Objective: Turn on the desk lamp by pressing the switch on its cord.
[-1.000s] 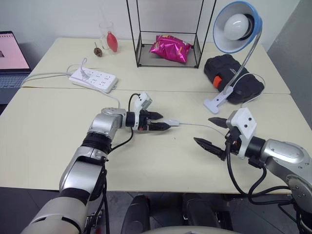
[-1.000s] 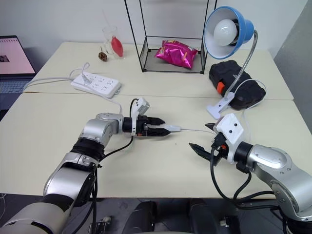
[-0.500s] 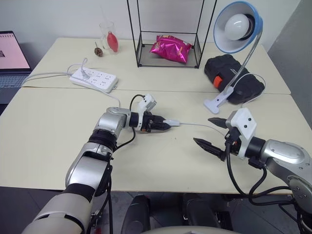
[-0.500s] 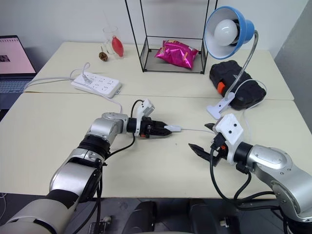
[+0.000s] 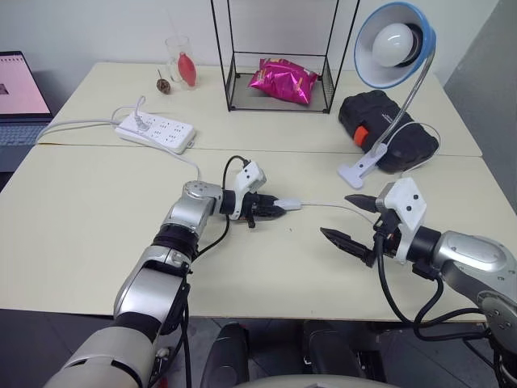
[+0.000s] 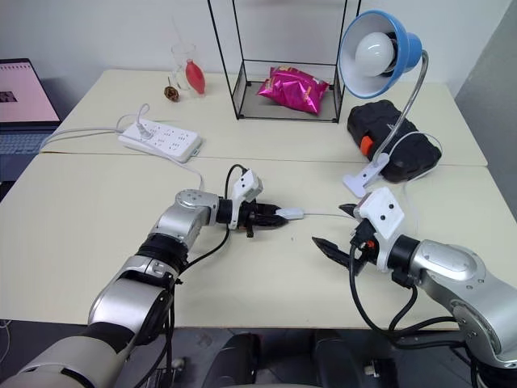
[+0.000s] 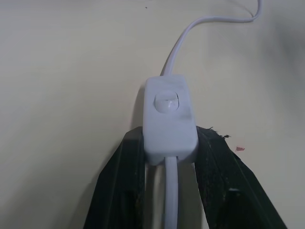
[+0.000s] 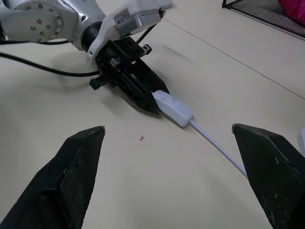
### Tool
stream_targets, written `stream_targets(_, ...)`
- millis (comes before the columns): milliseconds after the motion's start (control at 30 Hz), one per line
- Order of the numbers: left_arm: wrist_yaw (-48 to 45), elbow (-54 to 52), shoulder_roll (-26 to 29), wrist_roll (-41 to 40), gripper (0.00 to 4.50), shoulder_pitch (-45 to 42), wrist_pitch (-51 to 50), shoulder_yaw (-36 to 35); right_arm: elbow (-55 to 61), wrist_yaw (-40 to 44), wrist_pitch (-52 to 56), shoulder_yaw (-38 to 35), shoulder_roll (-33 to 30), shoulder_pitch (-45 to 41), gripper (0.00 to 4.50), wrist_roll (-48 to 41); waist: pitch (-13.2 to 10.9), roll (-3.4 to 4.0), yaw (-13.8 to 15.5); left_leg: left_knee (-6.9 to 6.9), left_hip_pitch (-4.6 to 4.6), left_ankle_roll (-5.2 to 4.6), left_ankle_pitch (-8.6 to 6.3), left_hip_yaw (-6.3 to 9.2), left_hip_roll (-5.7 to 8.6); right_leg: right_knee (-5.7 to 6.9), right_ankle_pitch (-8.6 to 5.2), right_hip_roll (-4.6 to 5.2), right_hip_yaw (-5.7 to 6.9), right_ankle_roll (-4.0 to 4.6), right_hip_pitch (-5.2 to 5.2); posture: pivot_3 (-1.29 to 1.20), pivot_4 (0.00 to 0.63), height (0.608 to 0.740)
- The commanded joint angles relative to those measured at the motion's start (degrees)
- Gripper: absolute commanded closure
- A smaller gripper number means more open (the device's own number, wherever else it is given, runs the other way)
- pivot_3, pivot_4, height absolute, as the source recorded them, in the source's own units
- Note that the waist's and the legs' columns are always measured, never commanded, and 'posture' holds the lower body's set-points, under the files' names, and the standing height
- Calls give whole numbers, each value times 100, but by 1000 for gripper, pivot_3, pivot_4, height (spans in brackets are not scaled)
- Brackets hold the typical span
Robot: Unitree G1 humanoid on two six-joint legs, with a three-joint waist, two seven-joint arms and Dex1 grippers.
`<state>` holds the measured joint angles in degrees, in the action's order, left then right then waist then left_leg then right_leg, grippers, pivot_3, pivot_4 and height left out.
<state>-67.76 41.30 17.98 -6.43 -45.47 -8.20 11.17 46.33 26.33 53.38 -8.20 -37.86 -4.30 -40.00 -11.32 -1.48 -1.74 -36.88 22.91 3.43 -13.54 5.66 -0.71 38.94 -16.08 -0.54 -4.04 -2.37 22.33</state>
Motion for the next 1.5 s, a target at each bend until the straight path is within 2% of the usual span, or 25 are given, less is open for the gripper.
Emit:
stream_targets(33, 465, -1242, -10, -150, 3398, 401, 393, -288, 189, -381, 156, -248, 611, 494, 0, -791, 0, 0, 2, 4, 1, 0, 0, 1, 0, -1, 0, 0, 0, 0, 1, 0, 150, 740)
stream_targets(233, 842, -2767, 1, -305, 3398, 1151, 172, -373, 2, -1234, 169, 1, 1785, 826, 0, -1383, 1, 4, -10, 1, -4, 0, 0, 0, 0, 3, 0, 3, -3, 0, -2, 0, 150, 740)
stream_targets(400, 1000, -3618, 100, -494, 3398, 1524, -282, -365, -1139, -2253, 171, 23, 3212, 402, 0, -2297, 2, 4, -31, -4, -15, -1, 1, 1, -13, 4, 6, -12, -5, 1, -7, 0, 150, 740)
stream_targets(667, 1140, -3886, 256, -527, 3398, 1601, -393, -362, -2002, -3111, -219, -188, 4128, -257, 0, -3020, 2, 9, -23, 3, -3, -4, 3, -4, -12, 1, 3, -12, -3, 9, 2, 0, 150, 740)
stream_targets(833, 1155, -3960, 329, -519, 3398, 1644, -374, -316, -2316, -3387, -461, -236, 4344, -541, 0, -3252, 1, 9, -28, 13, -2, -3, 2, -8, -11, 0, 3, -10, -4, 11, 6, 0, 150, 740)
stream_targets(1233, 1271, -4059, 428, -430, 3398, 1641, -431, -210, -2568, -3460, -539, 20, 4285, -646, 0, -3350, 0, 11, -34, 15, -3, -4, 2, -8, -12, 1, 1, -11, -4, 13, 8, 0, 150, 740)
stream_targets(1500, 1749, -4425, 399, -331, 3398, 1592, -1158, -130, -2733, -3481, -655, -9, 4238, -800, 0, -3414, 0, 11, -40, 15, -2, -4, 2, -8, -12, 1, 0, -11, -5, 13, 9, 0, 150, 740)
